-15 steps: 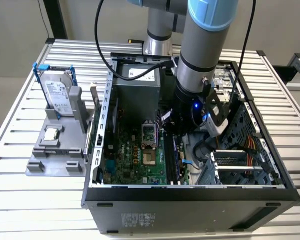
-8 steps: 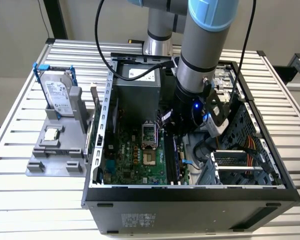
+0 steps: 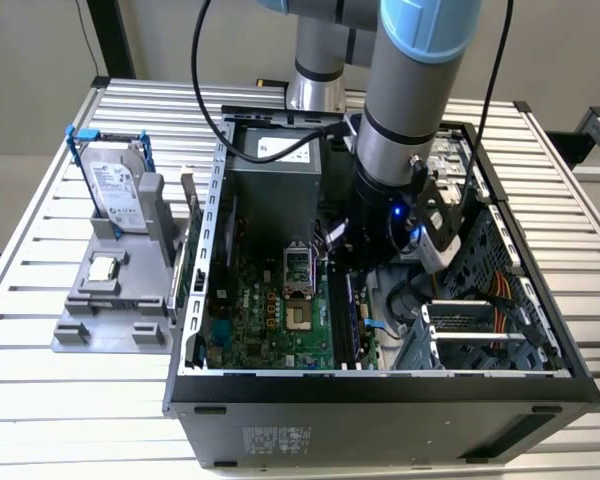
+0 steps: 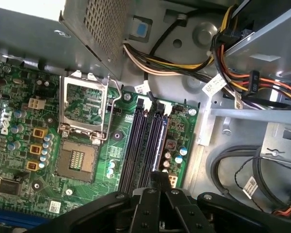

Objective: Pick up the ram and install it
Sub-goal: 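Press down the ram until it locks into place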

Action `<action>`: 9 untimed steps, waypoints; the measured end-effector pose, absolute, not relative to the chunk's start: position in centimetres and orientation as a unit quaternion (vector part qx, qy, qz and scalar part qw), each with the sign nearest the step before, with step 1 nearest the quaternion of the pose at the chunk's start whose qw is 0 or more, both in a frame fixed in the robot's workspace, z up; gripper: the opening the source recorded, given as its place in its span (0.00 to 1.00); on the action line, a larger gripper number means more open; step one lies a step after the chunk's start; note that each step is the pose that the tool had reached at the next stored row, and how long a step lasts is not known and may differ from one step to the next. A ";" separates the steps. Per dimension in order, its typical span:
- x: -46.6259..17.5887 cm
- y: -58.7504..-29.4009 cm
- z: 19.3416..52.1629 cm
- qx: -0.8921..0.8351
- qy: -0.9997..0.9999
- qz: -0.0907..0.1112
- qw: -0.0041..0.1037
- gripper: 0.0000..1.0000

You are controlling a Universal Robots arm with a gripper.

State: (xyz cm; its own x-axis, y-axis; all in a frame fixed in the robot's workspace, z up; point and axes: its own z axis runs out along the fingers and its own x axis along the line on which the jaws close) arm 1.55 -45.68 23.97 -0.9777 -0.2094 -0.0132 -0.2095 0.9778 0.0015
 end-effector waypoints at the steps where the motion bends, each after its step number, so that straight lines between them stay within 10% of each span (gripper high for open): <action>1: 1.6 -45.7 24.0 -0.109 0.994 0.001 0.006 0.00; 9: 1.7 -45.7 24.0 -0.148 0.989 0.002 0.006 0.00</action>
State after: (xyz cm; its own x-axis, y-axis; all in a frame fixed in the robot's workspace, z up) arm 1.66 -45.68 23.97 -0.9559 -0.2933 -0.0131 -0.2934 0.9560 0.0015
